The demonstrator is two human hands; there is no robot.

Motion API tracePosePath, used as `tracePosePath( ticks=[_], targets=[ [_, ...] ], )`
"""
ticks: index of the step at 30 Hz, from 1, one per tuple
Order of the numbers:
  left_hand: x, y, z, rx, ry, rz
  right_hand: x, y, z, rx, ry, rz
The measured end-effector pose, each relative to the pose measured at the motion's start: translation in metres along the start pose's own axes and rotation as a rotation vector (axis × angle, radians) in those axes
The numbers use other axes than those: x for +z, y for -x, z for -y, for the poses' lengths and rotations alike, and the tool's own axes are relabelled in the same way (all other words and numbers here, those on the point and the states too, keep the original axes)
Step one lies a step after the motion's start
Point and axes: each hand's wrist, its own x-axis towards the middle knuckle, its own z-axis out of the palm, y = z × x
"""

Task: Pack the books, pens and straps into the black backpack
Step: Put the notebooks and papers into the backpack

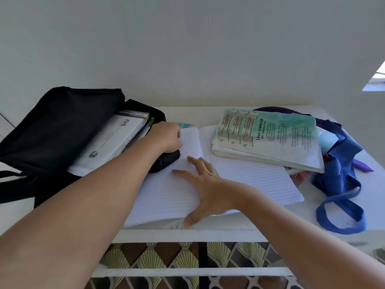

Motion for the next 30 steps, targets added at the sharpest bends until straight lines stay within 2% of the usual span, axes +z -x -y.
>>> tracePosePath(
  ticks=[6,9,11,13,17,19,20,22,24,26,28,30],
  targets=[
    [-0.005,-0.007,0.013,-0.029,0.112,-0.002,0.01,0.013,0.015,-0.151,0.236,-0.191],
    [-0.012,-0.01,0.02,-0.063,0.274,-0.085,-0.008,0.027,0.014,-0.206,0.171,-0.399],
    [-0.018,-0.009,0.022,-0.112,0.444,-0.147,-0.025,0.035,0.008,-0.22,-0.077,-0.614],
    [-0.025,-0.01,0.02,-0.131,0.486,-0.22,-0.044,0.04,-0.005,-0.18,-0.434,-0.751],
    [-0.03,-0.008,0.0,-0.171,0.415,-0.4,-0.078,0.05,-0.025,-0.15,-1.289,-0.843],
    [-0.033,-0.003,-0.015,-0.184,0.468,-0.472,-0.085,0.058,-0.033,-0.083,-1.512,-0.903],
    [-0.035,-0.002,-0.024,-0.209,0.575,-0.47,-0.085,0.06,-0.039,-0.057,-1.587,-0.909],
    [-0.038,-0.002,-0.038,-0.359,0.954,-0.403,-0.08,0.06,-0.045,-0.084,-1.719,-0.793],
    [-0.04,0.003,-0.052,-0.533,1.321,-0.204,-0.078,0.056,-0.049,-0.182,-1.761,-0.645],
    [-0.032,0.011,-0.063,-0.547,1.329,0.104,-0.075,0.048,-0.052,-0.232,-1.698,-0.543],
    [-0.018,0.018,-0.071,-0.548,1.346,0.342,-0.072,0.041,-0.054,-0.225,-1.638,-0.499],
    [-0.008,0.022,-0.078,-0.569,1.495,0.401,-0.067,0.038,-0.054,-0.211,-1.6,-0.49]
  ],
)
